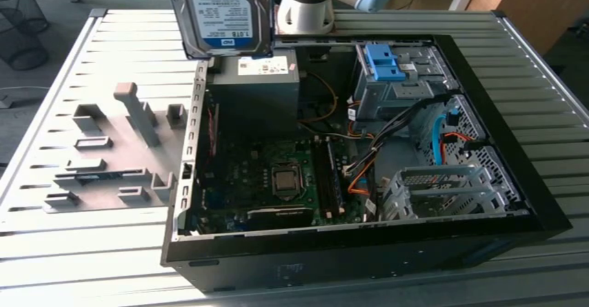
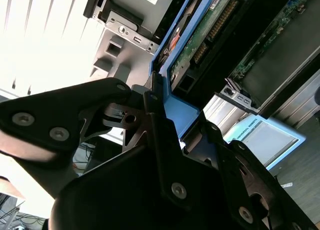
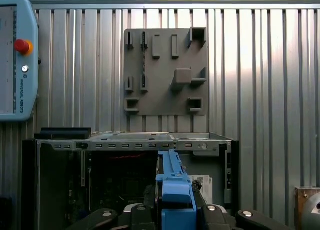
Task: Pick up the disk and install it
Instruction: 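Pick up the disk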
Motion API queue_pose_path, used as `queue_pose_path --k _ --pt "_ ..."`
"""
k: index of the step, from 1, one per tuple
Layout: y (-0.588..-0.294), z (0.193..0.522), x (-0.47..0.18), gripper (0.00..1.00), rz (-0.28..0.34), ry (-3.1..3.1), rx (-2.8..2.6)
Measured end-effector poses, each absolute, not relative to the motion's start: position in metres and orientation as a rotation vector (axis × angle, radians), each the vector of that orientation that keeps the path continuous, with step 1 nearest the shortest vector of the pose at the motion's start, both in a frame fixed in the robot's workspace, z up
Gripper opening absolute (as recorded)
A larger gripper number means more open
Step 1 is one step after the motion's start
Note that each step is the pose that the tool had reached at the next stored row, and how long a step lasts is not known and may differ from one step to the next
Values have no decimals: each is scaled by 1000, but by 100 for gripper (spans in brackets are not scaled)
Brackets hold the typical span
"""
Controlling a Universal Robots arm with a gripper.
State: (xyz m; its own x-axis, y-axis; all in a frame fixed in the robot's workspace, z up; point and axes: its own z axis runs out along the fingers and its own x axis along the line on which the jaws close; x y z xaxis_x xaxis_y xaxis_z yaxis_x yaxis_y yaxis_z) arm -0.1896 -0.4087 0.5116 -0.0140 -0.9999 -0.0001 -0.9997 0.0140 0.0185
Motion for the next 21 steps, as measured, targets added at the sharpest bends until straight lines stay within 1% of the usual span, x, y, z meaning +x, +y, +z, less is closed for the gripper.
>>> queue_pose_path --k 21 --pt "-409 512 -177 36 -21 -2228 2197"
